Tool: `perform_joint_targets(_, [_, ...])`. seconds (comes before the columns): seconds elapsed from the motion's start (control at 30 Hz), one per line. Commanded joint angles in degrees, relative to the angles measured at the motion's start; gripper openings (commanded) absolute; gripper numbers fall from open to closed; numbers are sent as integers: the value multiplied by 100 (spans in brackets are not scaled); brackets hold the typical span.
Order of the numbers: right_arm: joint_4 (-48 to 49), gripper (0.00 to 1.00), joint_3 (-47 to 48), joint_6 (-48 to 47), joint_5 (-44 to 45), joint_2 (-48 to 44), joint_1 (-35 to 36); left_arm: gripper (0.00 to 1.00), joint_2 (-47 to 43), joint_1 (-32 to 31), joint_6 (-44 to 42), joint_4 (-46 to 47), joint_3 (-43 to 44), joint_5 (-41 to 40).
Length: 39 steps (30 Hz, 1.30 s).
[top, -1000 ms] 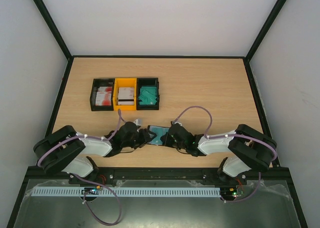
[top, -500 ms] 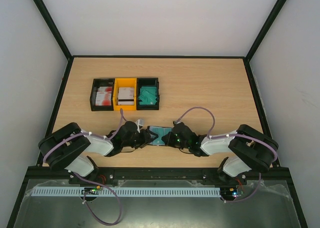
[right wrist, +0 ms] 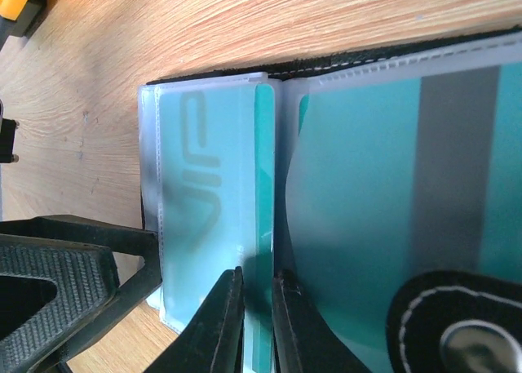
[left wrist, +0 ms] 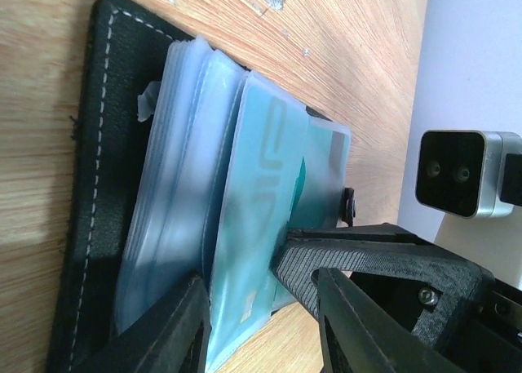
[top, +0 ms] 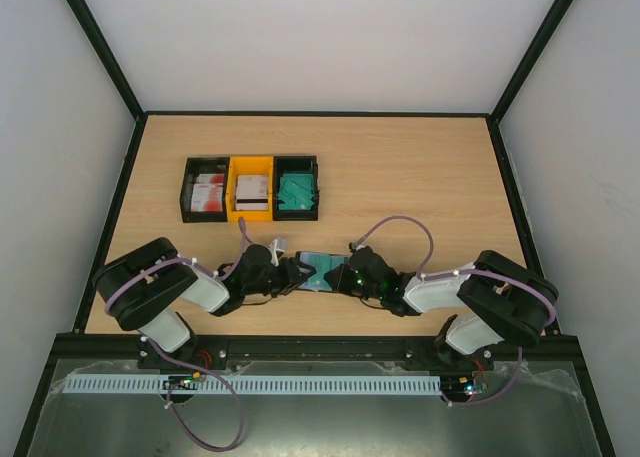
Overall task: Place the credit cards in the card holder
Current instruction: Turn over the card slot in the card holder.
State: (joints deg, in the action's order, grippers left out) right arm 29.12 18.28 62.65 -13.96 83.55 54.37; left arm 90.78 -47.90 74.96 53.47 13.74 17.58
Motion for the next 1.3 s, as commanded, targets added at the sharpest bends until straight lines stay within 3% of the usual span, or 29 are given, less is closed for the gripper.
perform_joint_targets(0.0, [7,11,-44,17,-416,31,105,37,45,-127,71,1318,183,569])
perform_joint_targets(0.4, [-19,12,-27,-7,-368,-52,109,35,-211,-153,45,1328,136,730])
perform_joint_targets(0.57, [-302,25,44,-37,-216,-291,103,35,-112,-232,-164,954,309,665])
perform_joint_targets(0.83, [-1182,38,143,-104,483,-1174,106,35,130,-345,-291,656,589,657])
perform_joint_targets(1.27, [-3384,44,301,-41,2168,-2831,107,35,416,-627,-812,-633,1139,247])
